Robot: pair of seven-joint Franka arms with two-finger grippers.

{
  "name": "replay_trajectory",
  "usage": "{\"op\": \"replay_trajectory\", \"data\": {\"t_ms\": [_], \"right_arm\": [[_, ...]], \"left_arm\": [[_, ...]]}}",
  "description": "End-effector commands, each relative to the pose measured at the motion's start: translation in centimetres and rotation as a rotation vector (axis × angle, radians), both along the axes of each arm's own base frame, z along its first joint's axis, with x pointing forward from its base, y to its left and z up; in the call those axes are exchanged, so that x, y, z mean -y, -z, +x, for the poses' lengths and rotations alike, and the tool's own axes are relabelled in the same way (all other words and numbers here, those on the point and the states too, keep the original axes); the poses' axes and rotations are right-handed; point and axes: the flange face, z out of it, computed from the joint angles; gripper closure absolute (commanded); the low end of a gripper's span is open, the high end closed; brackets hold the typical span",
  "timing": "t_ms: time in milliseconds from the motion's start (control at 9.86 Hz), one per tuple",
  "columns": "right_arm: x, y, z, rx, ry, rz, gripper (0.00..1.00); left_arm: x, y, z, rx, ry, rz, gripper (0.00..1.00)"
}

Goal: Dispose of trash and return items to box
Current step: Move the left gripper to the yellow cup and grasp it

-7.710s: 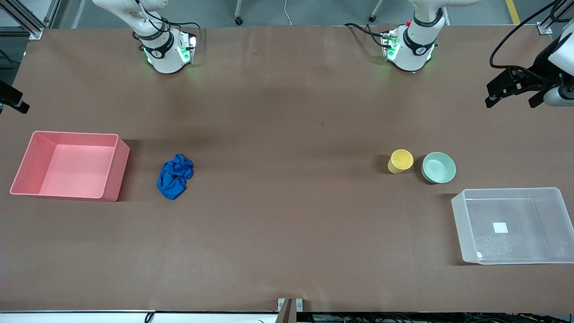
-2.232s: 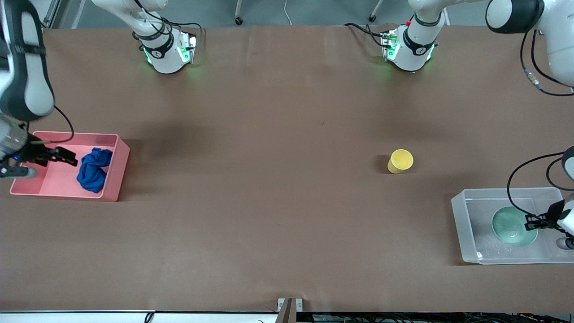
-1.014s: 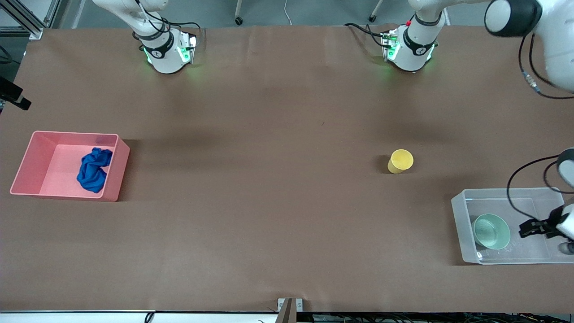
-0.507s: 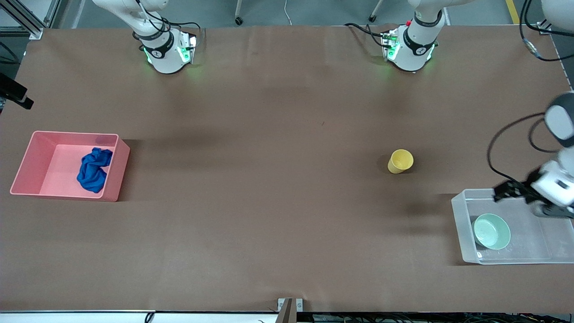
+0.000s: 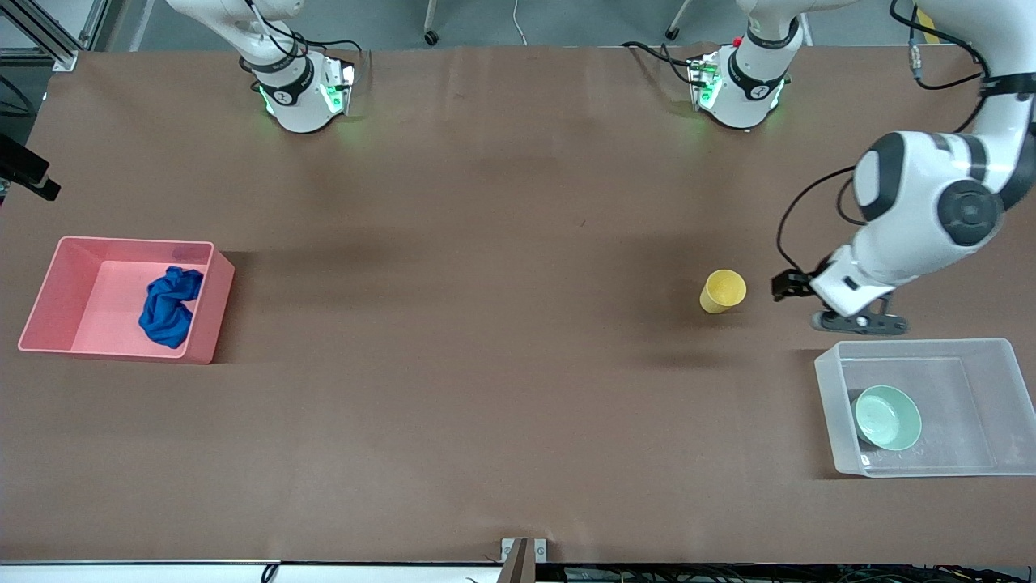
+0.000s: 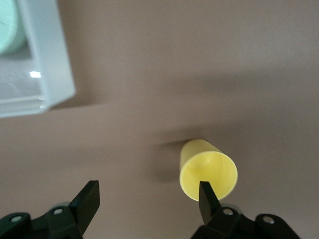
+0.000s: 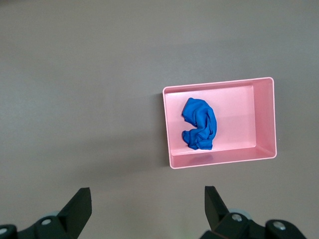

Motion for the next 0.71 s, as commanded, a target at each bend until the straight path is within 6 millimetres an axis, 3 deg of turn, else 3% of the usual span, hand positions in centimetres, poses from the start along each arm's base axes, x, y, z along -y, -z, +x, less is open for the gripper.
{"op": "replay_trajectory", "data": {"t_ms": [0,304,609], "right_arm": [[0.0,-0.1,-0.6,0.014,0.0,0.007,0.0],[0.1,-0.1,-0.7,0.014,0.001,0.007,0.0],[0.0,-0.1,-0.7,0.012,0.0,0.007,0.0]], "left_arm": [[0.6,4.3,-2.3,-0.052,0.016,0.014,0.14],[1.0,9.0,-2.5,-0.067,0.019,-0.009,0.17],[1.3,11.9,-3.2,-0.056,0.021,-0.025,0.2]]}}
